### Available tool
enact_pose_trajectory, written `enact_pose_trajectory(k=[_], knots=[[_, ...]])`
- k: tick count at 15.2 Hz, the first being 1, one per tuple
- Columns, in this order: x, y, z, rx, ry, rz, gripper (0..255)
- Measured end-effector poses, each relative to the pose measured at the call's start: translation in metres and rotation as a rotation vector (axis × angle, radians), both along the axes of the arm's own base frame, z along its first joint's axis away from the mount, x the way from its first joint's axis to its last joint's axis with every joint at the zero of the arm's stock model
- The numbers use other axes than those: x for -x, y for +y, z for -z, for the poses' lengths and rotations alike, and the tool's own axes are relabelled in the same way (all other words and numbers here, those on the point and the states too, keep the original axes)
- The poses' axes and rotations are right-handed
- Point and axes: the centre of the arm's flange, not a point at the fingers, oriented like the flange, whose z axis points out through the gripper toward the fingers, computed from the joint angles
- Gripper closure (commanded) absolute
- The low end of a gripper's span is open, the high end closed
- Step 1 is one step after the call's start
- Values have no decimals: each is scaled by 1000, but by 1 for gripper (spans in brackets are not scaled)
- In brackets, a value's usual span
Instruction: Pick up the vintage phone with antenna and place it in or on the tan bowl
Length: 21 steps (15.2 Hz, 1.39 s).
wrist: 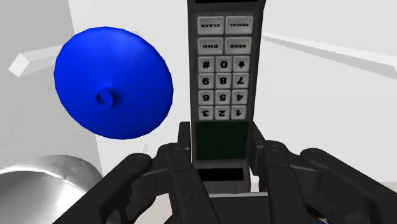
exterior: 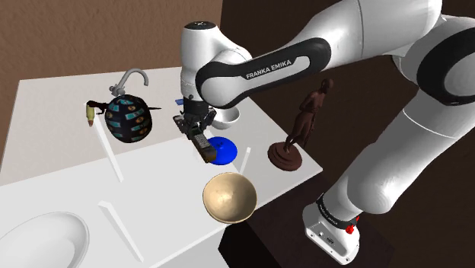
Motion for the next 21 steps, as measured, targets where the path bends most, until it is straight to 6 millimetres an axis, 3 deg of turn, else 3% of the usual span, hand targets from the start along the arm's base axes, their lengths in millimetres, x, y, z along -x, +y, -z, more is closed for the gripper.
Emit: enact_pose_trajectory(k=[16, 18, 21], knots=[[213, 1, -1, 1, 0, -1, 255], [227, -2, 6, 1, 0, 0, 255], [229, -5, 21, 1, 0, 1, 255]])
